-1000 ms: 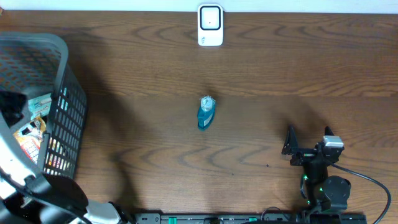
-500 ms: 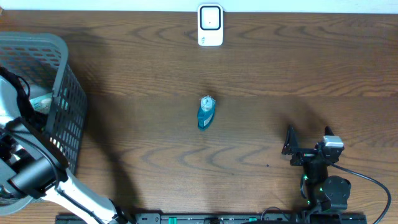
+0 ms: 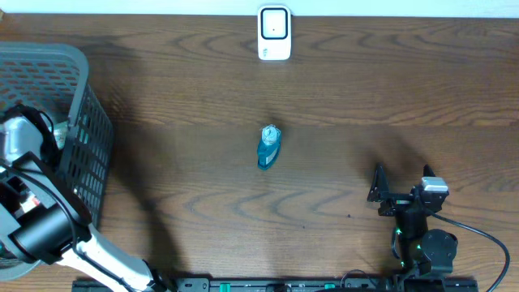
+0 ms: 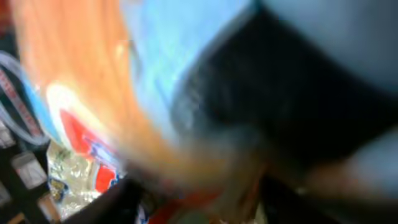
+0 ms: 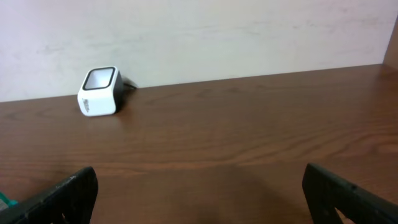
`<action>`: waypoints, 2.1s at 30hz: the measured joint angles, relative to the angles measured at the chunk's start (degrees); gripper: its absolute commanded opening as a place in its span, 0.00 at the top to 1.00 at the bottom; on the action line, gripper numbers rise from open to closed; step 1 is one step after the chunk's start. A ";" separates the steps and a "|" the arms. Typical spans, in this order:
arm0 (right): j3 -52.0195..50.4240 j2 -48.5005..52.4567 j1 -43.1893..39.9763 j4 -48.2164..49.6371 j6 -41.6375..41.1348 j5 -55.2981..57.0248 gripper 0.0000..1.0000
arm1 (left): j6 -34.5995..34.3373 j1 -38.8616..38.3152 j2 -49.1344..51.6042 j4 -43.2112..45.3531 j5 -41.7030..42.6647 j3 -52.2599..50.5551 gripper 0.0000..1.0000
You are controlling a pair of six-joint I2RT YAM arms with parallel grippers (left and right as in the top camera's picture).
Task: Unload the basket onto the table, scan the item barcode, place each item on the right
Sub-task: 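Return the left gripper to the basket and grasp the yellow snack bag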
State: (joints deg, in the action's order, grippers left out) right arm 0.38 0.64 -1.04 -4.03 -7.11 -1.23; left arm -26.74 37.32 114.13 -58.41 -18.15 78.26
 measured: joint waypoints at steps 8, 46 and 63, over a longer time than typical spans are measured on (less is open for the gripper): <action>0.00 0.00 0.00 0.00 0.00 0.00 0.01 | 0.00 -0.31 -0.90 -1.44 -0.50 -0.85 0.93; 0.00 0.00 0.00 -0.02 0.00 0.00 0.01 | -1.75 0.72 -27.61 0.98 11.06 1.11 0.00; 0.00 0.00 0.00 -0.02 0.00 0.00 0.01 | -2.01 0.72 -17.66 11.54 12.44 -9.42 0.02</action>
State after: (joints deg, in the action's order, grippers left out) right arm 0.38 0.64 -1.04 -4.05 -7.11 -1.23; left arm -28.75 38.04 96.47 -46.87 -5.72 68.84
